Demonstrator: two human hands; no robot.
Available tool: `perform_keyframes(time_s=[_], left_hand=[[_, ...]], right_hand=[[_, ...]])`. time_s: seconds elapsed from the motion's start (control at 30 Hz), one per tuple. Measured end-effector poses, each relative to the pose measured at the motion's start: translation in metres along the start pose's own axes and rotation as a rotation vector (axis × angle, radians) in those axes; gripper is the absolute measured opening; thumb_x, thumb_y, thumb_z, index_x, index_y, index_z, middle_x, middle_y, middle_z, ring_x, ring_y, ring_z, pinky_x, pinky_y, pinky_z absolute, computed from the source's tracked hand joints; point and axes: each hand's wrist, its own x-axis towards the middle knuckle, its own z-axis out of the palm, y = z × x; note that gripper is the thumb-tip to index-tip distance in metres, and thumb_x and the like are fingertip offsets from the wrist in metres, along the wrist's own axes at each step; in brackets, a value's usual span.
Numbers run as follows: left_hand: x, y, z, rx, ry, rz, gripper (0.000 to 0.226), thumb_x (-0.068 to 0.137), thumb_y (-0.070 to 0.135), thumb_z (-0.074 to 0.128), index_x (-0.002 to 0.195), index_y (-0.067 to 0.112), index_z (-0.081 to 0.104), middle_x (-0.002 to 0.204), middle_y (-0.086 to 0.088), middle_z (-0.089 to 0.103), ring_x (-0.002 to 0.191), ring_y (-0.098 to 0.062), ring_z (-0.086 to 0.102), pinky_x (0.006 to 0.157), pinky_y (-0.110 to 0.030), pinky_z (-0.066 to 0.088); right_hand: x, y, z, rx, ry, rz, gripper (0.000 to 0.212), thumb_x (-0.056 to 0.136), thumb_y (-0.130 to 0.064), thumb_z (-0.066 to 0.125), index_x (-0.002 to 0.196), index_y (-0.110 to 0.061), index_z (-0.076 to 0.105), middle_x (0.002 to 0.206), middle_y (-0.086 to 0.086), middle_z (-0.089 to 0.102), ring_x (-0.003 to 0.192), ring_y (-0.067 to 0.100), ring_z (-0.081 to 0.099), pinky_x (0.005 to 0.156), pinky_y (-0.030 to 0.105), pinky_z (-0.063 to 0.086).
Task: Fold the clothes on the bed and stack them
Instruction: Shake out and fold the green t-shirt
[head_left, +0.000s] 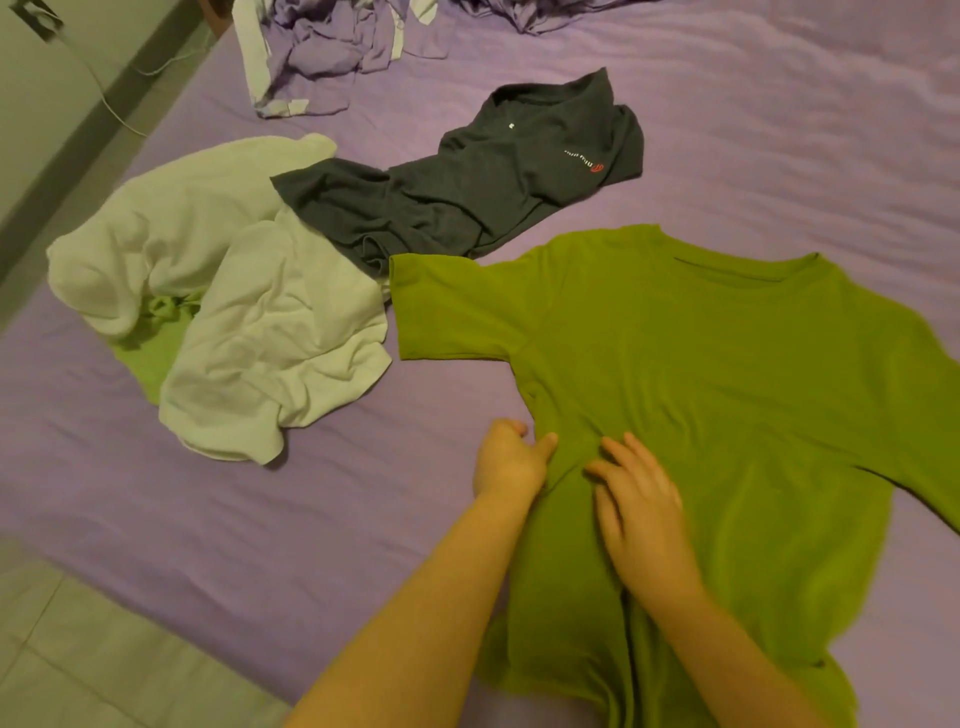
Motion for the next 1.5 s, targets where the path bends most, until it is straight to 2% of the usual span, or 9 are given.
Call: perform_keyframes(time_s=[0.27, 0.5, 0.67, 0.77, 0.9, 1.1, 1.2, 1.33, 1.5], left_hand=[[-0.046, -0.057, -0.012, -0.082, -0.390, 0.054, 0.014, 0.084, 0.006, 0.069, 0.097, 0.000, 0.068, 0.081, -0.009, 0.074, 0.064, -0.012, 0.065, 0.072, -0.033, 0.054], [-0.060, -0.064, -0.048, -0.244, -0.378, 0.146, 0.020, 0.091, 0.000, 0.058, 0.074, 0.010, 0.056, 0.049, 0.009, 0.061, 0.043, 0.004, 0.053, 0.047, -0.012, 0.042], [-0.052, -0.068, -0.073, -0.073, -0.130, 0.239, 0.039, 0.082, 0.017, 0.074, 0.064, 0.017, 0.039, 0.060, -0.001, 0.044, 0.056, -0.012, 0.039, 0.050, -0.025, 0.031], [-0.054, -0.066, -0.083, -0.161, -0.314, 0.013, 0.037, 0.086, 0.039, 0.067, 0.063, 0.018, 0.046, 0.061, -0.005, 0.049, 0.058, -0.015, 0.043, 0.047, -0.020, 0.033], [-0.071, -0.085, -0.086, 0.098, -0.621, 0.040, 0.028, 0.089, 0.023, 0.065, 0.066, 0.014, 0.051, 0.051, 0.004, 0.051, 0.046, -0.004, 0.044, 0.043, -0.015, 0.030], [-0.094, -0.097, -0.092, -0.096, -0.355, 0.415, 0.012, 0.091, 0.013, 0.062, 0.081, 0.011, 0.054, 0.063, 0.009, 0.062, 0.056, 0.005, 0.052, 0.056, -0.015, 0.043], [-0.105, -0.103, -0.086, -0.319, -0.445, 0.244, 0.014, 0.093, 0.019, 0.058, 0.101, 0.007, 0.057, 0.093, -0.009, 0.068, 0.078, -0.012, 0.064, 0.072, -0.027, 0.054], [-0.119, -0.126, -0.085, -0.274, -0.765, -0.037, 0.026, 0.090, 0.007, 0.059, 0.116, 0.003, 0.059, 0.104, -0.012, 0.068, 0.077, -0.011, 0.069, 0.073, -0.026, 0.057], [-0.138, -0.154, -0.096, -0.173, -0.577, 0.083, 0.020, 0.090, 0.011, 0.061, 0.109, 0.004, 0.065, 0.105, -0.009, 0.068, 0.071, -0.002, 0.067, 0.067, -0.016, 0.053]], right_hand=[[-0.052, -0.010, 0.006, -0.274, -0.212, 0.131, 0.047, 0.087, -0.031, 0.036, 0.124, -0.017, 0.060, 0.134, 0.009, 0.055, 0.126, 0.030, 0.048, 0.100, 0.049, 0.041], [-0.088, -0.036, 0.008, -0.197, -0.293, 0.293, 0.059, 0.088, -0.046, 0.027, 0.136, -0.019, 0.050, 0.144, 0.009, 0.045, 0.134, 0.035, 0.039, 0.104, 0.055, 0.032], [-0.110, -0.037, 0.006, -0.243, -0.405, 0.405, 0.086, 0.071, -0.066, -0.009, 0.149, -0.036, 0.011, 0.159, -0.005, 0.001, 0.147, 0.021, -0.003, 0.115, 0.048, 0.005], [-0.108, -0.047, 0.001, -0.226, -0.449, 0.468, 0.076, 0.081, -0.072, 0.001, 0.149, -0.039, 0.004, 0.160, -0.003, -0.004, 0.146, 0.021, -0.009, 0.115, 0.049, 0.002], [-0.109, -0.056, 0.002, -0.208, -0.455, 0.480, 0.058, 0.096, -0.057, 0.024, 0.149, -0.040, 0.008, 0.160, -0.002, -0.004, 0.146, 0.023, -0.010, 0.115, 0.051, 0.003], [-0.124, -0.055, 0.002, -0.270, -0.379, 0.515, 0.058, 0.096, -0.058, 0.024, 0.149, -0.036, 0.017, 0.160, 0.002, 0.005, 0.146, 0.029, 0.000, 0.114, 0.055, 0.011], [-0.130, -0.069, 0.008, -0.276, -0.326, 0.279, 0.077, 0.088, -0.069, 0.001, 0.143, -0.030, 0.038, 0.153, 0.006, 0.031, 0.143, 0.032, 0.021, 0.109, 0.058, 0.021], [-0.140, -0.066, 0.015, -0.239, -0.366, 0.386, 0.093, 0.069, -0.070, -0.013, 0.145, -0.037, 0.030, 0.158, -0.002, 0.014, 0.147, 0.022, 0.005, 0.115, 0.050, 0.008], [-0.160, -0.065, 0.013, -0.222, -0.411, 0.341, 0.090, 0.069, -0.066, -0.013, 0.145, -0.039, 0.028, 0.159, -0.005, 0.012, 0.147, 0.020, 0.002, 0.115, 0.047, 0.007]])
